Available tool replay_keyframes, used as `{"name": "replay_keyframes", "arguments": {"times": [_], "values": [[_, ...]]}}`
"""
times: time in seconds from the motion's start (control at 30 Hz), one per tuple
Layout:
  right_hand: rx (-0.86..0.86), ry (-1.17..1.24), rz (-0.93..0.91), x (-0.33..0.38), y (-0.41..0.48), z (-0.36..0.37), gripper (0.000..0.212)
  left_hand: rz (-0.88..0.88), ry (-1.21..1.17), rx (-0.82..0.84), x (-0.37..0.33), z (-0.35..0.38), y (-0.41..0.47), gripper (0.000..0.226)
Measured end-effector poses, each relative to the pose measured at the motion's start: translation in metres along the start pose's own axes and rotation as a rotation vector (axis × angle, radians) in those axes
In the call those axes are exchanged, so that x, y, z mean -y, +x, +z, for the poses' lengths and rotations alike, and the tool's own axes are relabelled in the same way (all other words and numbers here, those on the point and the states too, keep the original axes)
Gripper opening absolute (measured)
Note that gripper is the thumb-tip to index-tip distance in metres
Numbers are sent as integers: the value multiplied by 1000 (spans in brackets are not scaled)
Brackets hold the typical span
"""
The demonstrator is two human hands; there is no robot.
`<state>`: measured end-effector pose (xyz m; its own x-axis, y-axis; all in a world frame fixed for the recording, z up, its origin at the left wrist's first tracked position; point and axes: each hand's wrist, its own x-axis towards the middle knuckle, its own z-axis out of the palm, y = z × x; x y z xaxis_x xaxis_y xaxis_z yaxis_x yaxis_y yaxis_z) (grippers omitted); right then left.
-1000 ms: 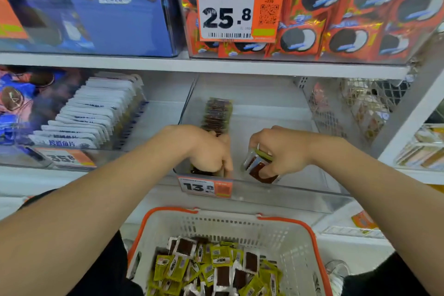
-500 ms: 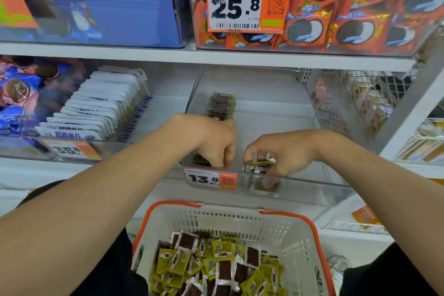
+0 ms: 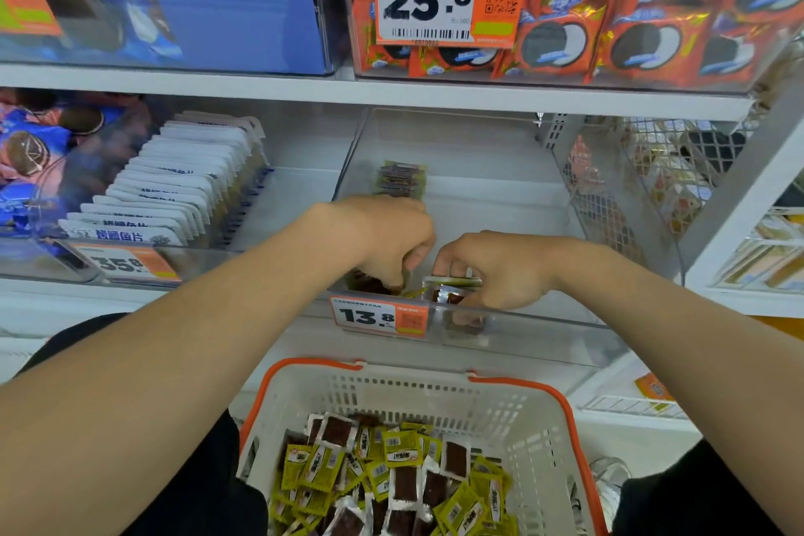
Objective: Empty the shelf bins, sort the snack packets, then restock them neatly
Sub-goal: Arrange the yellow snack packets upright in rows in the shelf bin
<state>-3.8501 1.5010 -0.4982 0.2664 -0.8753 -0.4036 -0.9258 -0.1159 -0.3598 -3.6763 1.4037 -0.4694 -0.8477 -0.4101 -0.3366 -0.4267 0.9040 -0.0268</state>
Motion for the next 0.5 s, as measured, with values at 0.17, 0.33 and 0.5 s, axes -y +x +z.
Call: {"name": "replay_keyframes", "arguments": {"times": [0.17, 0.33, 0.5], "values": [[13, 97, -39, 1, 0, -3, 47, -6, 25, -142, 4, 1, -5, 45], [-1, 115, -65, 2, -2, -6, 55, -53, 87, -242, -3, 9, -6, 52], [-83, 179, -164, 12, 2, 0, 54, -126, 96, -313, -11, 12, -11, 40]]}}
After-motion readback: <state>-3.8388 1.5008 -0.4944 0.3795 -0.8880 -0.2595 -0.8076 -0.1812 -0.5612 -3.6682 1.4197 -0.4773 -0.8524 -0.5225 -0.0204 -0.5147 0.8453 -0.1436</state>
